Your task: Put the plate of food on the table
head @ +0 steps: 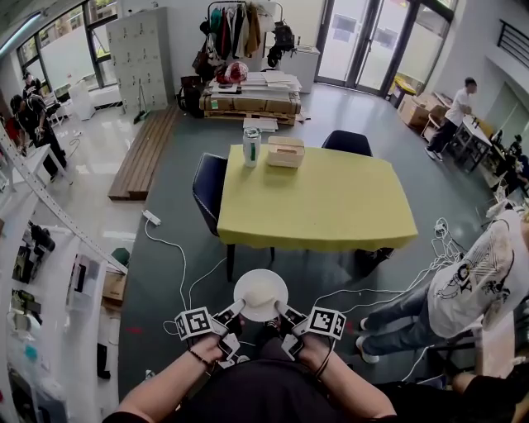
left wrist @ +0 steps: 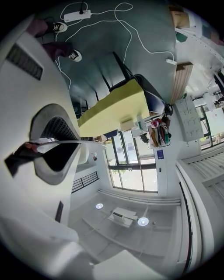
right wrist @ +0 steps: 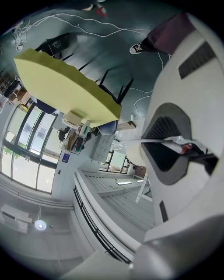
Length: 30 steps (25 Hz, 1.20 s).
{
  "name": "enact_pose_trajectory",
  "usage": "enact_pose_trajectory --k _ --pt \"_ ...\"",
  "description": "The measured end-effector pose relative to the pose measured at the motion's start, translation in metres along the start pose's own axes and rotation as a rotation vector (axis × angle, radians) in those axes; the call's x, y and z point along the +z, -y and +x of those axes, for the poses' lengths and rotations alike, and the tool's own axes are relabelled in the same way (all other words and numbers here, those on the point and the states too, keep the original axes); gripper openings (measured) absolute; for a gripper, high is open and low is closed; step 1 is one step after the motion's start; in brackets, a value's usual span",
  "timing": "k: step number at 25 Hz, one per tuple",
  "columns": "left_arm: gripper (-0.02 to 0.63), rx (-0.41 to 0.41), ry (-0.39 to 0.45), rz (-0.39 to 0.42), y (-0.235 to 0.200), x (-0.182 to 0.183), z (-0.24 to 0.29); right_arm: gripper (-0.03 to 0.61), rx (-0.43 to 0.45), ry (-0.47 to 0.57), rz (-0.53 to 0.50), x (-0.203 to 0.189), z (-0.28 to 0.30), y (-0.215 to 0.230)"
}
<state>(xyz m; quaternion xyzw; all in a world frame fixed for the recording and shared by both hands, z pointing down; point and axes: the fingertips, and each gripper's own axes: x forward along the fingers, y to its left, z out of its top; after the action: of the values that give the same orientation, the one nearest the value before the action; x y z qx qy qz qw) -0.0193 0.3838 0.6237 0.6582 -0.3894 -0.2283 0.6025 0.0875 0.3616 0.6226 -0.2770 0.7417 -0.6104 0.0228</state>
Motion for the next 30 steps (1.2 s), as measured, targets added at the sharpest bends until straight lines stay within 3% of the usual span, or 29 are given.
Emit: enact_pose_trajectory --k 12,30 --pt "0.015 -0.005 0.032 -0.005 -0.005 0.049 0.051 0.023 0.007 -0.018 -0.01 0.06 0.042 0.007" --pt "0.015 0.017 0.098 -0.015 0.007 0.13 0.16 0.023 0.023 -0.078 -0.012 0.191 0.1 0.018"
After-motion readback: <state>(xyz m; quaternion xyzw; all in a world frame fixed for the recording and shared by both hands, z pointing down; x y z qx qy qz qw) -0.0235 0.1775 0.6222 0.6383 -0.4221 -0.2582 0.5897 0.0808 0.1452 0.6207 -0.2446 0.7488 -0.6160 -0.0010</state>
